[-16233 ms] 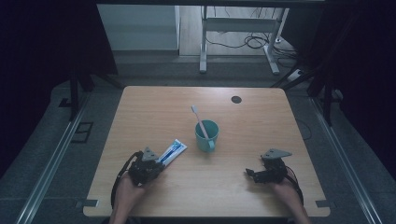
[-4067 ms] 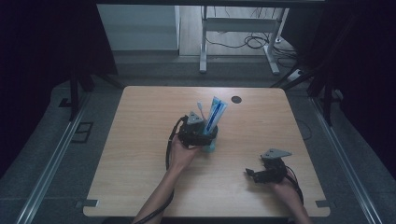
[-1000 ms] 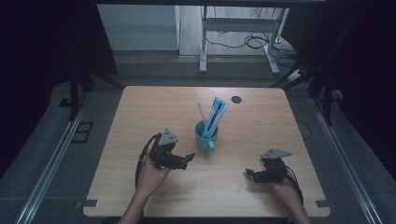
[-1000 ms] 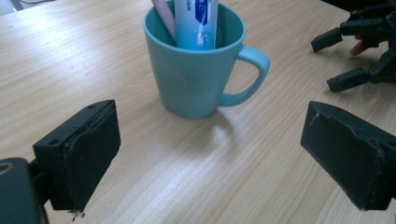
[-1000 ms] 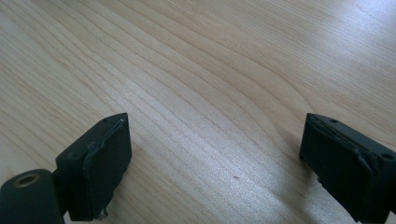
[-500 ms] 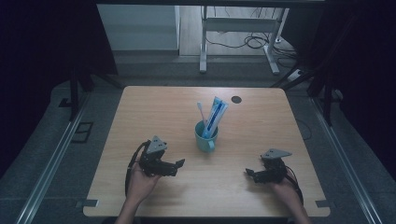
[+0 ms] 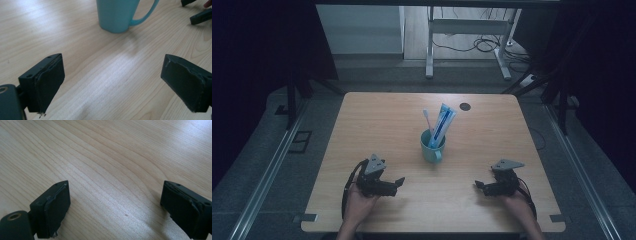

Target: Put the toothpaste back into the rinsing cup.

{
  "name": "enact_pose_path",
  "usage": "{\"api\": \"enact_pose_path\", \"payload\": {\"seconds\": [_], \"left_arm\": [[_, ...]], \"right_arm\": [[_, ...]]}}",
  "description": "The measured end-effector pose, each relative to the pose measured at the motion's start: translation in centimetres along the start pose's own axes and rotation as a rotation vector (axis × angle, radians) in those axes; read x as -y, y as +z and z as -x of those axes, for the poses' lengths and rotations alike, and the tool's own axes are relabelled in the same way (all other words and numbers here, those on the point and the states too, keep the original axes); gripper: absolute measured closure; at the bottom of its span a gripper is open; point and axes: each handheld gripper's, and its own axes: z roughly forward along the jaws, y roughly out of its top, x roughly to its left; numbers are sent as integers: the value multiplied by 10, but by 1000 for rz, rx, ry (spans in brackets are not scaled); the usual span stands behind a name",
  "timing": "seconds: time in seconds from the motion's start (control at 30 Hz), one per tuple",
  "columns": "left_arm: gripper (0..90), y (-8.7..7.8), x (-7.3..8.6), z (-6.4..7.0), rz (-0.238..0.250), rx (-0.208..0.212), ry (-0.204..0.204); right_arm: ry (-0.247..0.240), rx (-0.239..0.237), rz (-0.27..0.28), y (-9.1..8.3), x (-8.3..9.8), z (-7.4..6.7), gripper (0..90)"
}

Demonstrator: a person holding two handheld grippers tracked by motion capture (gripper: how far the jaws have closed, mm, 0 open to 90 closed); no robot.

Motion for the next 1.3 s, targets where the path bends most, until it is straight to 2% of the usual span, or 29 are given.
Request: {"api": "enact_pose_path", "payload": {"seconds": [0.2,0.73,0.87,1.0,1.1,1.3], "left_arm": [[56,7,9,2,-15,-9,-6],[54,32,26,9,-99,-21,17],[54,39,30,10,-127,-26,27],[54,44,29,13,-177,-43,52],[51,45,29,10,-186,-27,11],[48,45,29,10,-188,-31,13]], "right_arm": [[2,2,0,0,0,0,92],[6,5,1,0,0,-1,91],[6,5,1,0,0,-1,91],[6,5,1,0,0,-1,91],[6,5,1,0,0,-1,91],[6,5,1,0,0,-1,91]]}}
